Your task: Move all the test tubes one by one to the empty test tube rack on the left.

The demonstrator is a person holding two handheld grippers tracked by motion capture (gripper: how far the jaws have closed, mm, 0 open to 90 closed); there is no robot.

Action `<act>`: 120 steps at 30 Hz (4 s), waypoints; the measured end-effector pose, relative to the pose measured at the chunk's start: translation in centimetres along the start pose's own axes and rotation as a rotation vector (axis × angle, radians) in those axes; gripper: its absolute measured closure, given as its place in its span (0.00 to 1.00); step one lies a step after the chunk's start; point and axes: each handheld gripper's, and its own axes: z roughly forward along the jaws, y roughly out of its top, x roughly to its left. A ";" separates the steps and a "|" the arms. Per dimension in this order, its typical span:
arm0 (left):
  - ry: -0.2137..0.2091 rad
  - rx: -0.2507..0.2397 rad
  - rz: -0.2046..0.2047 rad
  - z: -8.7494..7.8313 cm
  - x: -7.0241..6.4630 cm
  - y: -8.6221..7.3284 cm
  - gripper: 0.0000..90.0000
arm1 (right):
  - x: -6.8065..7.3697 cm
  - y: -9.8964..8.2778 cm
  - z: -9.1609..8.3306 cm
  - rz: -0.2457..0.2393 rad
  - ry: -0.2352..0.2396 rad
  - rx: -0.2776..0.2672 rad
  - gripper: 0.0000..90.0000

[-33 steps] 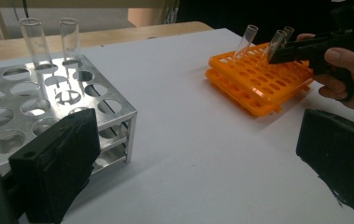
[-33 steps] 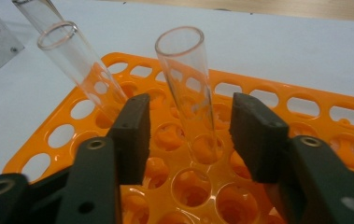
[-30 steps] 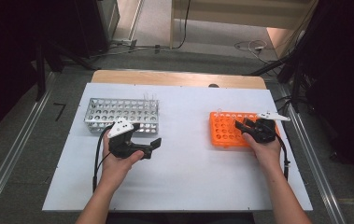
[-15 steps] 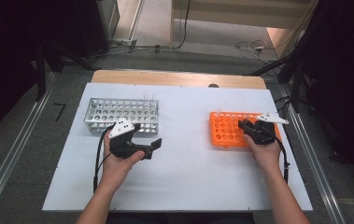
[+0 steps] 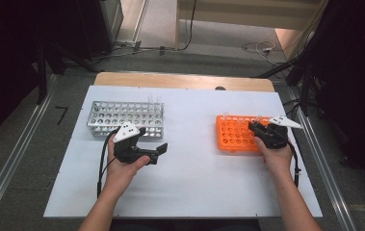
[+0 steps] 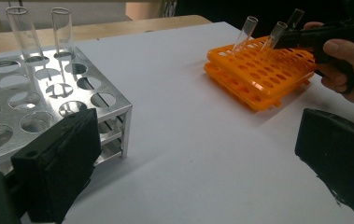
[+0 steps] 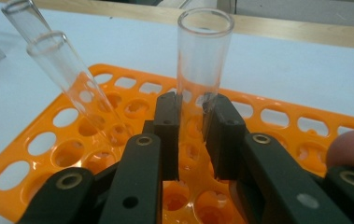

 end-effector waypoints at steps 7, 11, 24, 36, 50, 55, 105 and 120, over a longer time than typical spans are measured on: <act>0.002 -0.004 -0.004 -0.2 0.1 0.1 0.00 | 0.4 1.2 -1.4 -0.001 0.011 -0.033 0.82; 0.004 -0.002 -0.004 -0.2 0.0 0.2 0.01 | 0.7 1.7 -2.4 -0.005 0.018 -0.047 0.82; -0.007 -0.009 0.002 -0.4 -0.3 0.3 0.01 | 3.1 2.3 -5.2 -0.049 0.090 -0.060 0.82; -0.026 0.001 0.017 -0.1 -0.9 0.4 0.01 | 5.7 2.9 -6.3 -0.084 0.167 -0.075 0.82; -0.046 0.004 0.032 0.0 -1.8 0.6 0.01 | 8.5 2.9 -6.0 -0.136 0.239 -0.062 0.82; -0.054 0.005 0.039 0.1 -2.0 0.7 0.01 | 9.4 2.8 -5.9 -0.149 0.268 -0.056 0.82; -0.203 0.014 0.086 1.4 -6.7 1.3 0.27 | 18.3 -0.2 -2.6 -0.294 0.449 0.072 0.82; -0.213 0.019 0.138 1.8 -7.6 0.9 0.69 | 20.1 -0.2 -3.0 -0.323 0.504 0.071 0.82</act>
